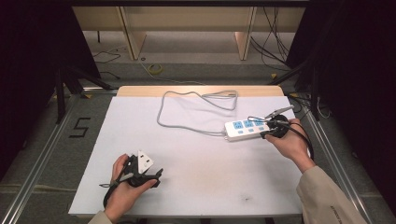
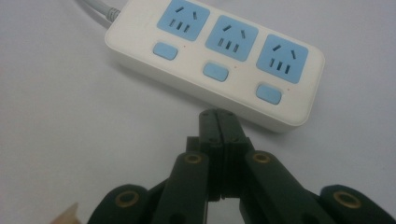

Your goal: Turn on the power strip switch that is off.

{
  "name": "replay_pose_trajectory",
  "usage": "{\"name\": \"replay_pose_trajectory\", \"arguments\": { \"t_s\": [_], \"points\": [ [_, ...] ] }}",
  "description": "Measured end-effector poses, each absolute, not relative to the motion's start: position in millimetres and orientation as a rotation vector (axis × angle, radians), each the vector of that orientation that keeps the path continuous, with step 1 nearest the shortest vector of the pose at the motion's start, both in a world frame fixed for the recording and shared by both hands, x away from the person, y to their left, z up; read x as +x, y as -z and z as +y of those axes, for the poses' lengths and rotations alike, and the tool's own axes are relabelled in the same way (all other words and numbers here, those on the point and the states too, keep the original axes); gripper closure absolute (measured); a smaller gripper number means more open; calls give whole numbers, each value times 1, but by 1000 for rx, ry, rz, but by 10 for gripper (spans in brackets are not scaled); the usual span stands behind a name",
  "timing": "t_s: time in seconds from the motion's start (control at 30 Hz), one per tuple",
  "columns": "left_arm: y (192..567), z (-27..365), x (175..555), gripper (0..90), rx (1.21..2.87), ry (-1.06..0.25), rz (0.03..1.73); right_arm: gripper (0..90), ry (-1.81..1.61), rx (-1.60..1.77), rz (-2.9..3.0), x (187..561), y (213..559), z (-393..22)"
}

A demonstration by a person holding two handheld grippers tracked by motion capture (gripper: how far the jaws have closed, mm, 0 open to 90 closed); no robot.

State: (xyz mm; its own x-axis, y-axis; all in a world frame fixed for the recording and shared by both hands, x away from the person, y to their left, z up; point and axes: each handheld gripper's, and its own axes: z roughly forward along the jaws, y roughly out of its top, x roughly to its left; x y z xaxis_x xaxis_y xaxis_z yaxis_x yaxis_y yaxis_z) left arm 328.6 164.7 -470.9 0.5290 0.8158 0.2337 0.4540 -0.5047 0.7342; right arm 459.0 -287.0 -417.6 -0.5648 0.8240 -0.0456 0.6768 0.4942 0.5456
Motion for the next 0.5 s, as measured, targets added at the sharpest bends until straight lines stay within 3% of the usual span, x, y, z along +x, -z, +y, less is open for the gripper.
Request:
{"name": "replay_pose_trajectory", "arguments": {
  "t_s": [0.5],
  "points": [
    [471,165,328,186,2158,-767,1029,825,-736,1222,2454,438,423,-290]
  ]
}}
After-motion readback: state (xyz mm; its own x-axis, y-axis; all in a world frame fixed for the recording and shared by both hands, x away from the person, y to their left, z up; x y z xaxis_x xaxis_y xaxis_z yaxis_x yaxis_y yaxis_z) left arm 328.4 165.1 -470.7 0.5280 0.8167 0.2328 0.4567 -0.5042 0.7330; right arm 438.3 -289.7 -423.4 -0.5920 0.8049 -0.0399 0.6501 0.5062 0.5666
